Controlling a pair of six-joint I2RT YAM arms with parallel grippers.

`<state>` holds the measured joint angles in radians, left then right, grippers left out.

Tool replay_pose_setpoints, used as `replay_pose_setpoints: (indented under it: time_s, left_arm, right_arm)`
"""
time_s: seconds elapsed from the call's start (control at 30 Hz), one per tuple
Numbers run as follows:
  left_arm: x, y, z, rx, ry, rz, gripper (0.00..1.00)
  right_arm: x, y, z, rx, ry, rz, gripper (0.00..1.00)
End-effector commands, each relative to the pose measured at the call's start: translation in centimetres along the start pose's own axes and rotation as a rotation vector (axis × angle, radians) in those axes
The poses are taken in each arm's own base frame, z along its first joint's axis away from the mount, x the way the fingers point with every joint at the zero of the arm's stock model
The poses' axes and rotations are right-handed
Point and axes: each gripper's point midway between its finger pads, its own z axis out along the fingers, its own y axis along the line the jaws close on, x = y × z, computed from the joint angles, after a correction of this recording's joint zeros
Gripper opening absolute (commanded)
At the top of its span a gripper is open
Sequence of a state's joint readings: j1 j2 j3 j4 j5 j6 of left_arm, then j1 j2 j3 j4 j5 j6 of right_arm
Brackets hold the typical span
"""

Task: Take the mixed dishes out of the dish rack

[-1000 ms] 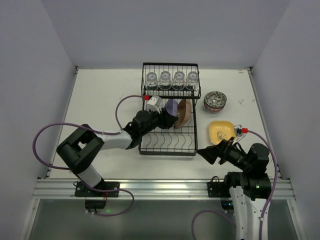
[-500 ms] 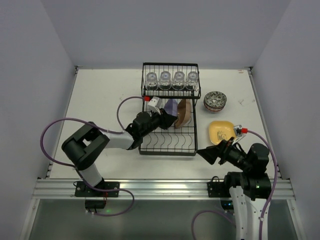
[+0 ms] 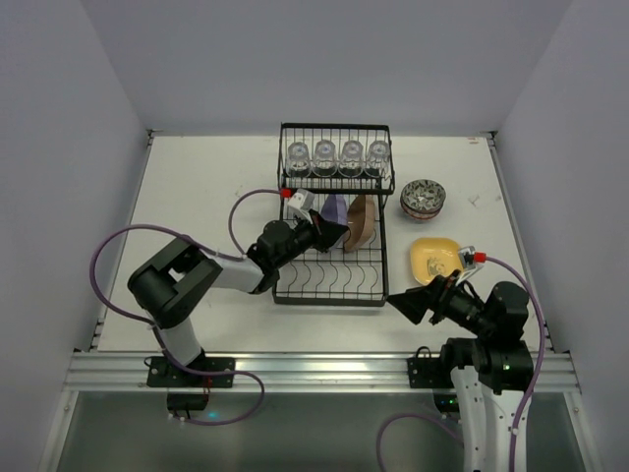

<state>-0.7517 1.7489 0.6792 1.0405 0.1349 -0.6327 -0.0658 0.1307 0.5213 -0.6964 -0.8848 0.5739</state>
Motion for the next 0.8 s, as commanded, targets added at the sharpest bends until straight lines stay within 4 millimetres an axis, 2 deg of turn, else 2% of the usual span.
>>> replay_pose_setpoints:
  time_s: [0.0,0.13,0.17,0.2,0.27,0.47,0.6,0.77]
  left_arm:
    - [-0.5,-1.2,0.0,0.078,-0.033,-0.008,0.0]
    - [-0.5,-1.8,-0.1,0.13,-0.048,-0.011,0.0]
    - [0.0,-1.9,-0.2,0.143,-0.037,-0.013,0.0]
    - [-0.5,-2.3,-0.1,0.165,-0.06,-0.011,0.0]
    - [-0.1,-2.5,-0.2,0.196,-0.055,-0.019,0.0]
    - [-0.8,-3.7,-0.1,0.263,-0.083,-0.035,0.0]
    - [-1.3,-3.9,-0.3,0.264,-0.099,-0.025,0.0]
    - [-1.8,-3.1,-0.6,0.223,-0.135,-0.045,0.0]
  right_arm:
    - [0.0,0.5,-0.3,-0.004,0.013,-0.002,0.97]
    - [0.0,0.5,-0.3,0.0,0.014,-0.003,0.97]
    - [0.1,0.5,-0.3,-0.001,0.016,-0.003,0.97]
    - [0.0,0.5,-0.3,0.0,0.017,-0.001,0.97]
    - [0.0,0.6,-0.4,-0.001,0.018,-0.006,0.97]
    - [0.1,0.5,-0.3,-0.002,0.017,-0.011,0.97]
    - [0.1,0.6,-0.3,-0.006,0.016,-0.013,0.97]
    - [0.1,0.7,-0.4,-0.009,0.018,-0.014,0.97]
